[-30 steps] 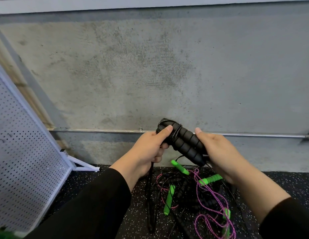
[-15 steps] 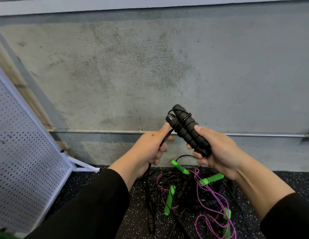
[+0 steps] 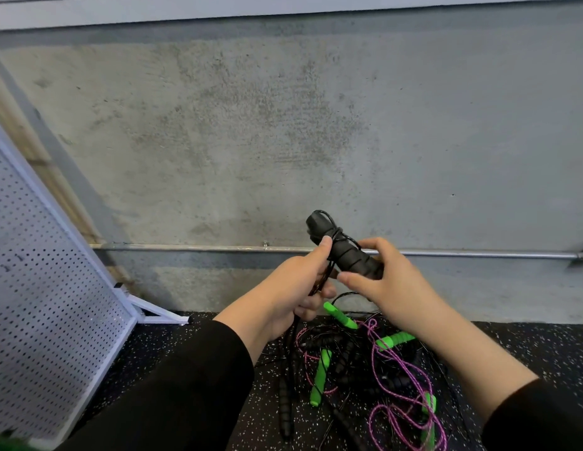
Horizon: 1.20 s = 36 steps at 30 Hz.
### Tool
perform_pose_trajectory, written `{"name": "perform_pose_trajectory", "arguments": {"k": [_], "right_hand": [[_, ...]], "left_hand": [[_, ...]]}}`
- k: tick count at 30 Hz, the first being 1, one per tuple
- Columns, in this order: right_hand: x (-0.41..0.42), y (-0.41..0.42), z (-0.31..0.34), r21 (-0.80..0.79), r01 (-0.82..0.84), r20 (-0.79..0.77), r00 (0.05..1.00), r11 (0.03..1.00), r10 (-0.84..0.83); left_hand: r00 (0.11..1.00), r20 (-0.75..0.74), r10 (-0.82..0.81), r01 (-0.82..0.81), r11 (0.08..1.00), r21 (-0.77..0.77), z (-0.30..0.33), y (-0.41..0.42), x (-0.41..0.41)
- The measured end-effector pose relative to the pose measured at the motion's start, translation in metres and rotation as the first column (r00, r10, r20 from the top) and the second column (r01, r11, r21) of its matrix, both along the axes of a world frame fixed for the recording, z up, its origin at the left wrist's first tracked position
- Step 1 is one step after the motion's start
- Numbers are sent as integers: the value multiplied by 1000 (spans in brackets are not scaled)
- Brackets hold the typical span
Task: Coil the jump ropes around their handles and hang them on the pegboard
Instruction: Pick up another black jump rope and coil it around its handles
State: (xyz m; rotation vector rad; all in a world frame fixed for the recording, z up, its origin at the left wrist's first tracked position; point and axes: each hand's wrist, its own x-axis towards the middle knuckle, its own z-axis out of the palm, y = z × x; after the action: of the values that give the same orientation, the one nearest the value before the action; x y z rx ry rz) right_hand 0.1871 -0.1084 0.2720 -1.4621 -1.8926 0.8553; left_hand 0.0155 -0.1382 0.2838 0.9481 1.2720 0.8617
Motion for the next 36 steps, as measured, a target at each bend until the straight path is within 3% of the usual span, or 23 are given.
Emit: {"name": "perform_pose_trajectory", "arguments": {"k": [4,8,11,13,15,17,18,20,22,25,28,31,34,36], "right_hand": [[-10,-9,-2,270,-38,284,958,962,-42],[-12,-9,-8,298,-132,304,952,945,37],[-12,-7,-6,183,-138,54,990,974,130],[-13,-6,-6,59,-63,-169,983,996,73],[-13,-5,-4,-232,-69,-428,903,970,-38],[-10,-7,0,-515,-285,-674,717,809,-177],[-7,-7,3,-581,-385,-717,658,717,-228],[-1,-7,6,-618,-509,-750,610,600,-255],[1,-6,7,-605,-559,-769,595,568,-234],[0,-3,5,-560,-538,-789,579,630,-207],[-3,0,5,-496,-403,-793,571,769,-212],[-2,2,4,-380,-171,-676,722,909,-147],[3,5,3,-245,-27,-526,843,969,-110],[5,7,3,-137,18,-342,937,990,-64]], "left_hand": [[993,36,111,-110,994,-17,0,-2,1],[970,22,242,-242,970,-8,-3,-1,-3],[962,39,272,-273,962,18,-5,2,-7],[969,62,241,-243,969,35,-6,3,-8],[976,89,198,-203,978,53,-5,4,-8],[982,82,168,-174,981,81,-4,4,-8],[985,75,157,-164,982,91,-3,4,-8],[986,75,147,-154,983,97,-3,3,-8],[986,84,142,-150,984,99,-3,3,-9],[987,99,123,-133,986,101,-3,5,-11],[995,37,89,-92,992,82,-1,4,-14],[998,-55,36,-34,999,36,-1,2,-19],[994,-104,21,-21,1000,7,-2,2,-24],[995,-91,30,-30,1000,5,-2,2,-23]]}}
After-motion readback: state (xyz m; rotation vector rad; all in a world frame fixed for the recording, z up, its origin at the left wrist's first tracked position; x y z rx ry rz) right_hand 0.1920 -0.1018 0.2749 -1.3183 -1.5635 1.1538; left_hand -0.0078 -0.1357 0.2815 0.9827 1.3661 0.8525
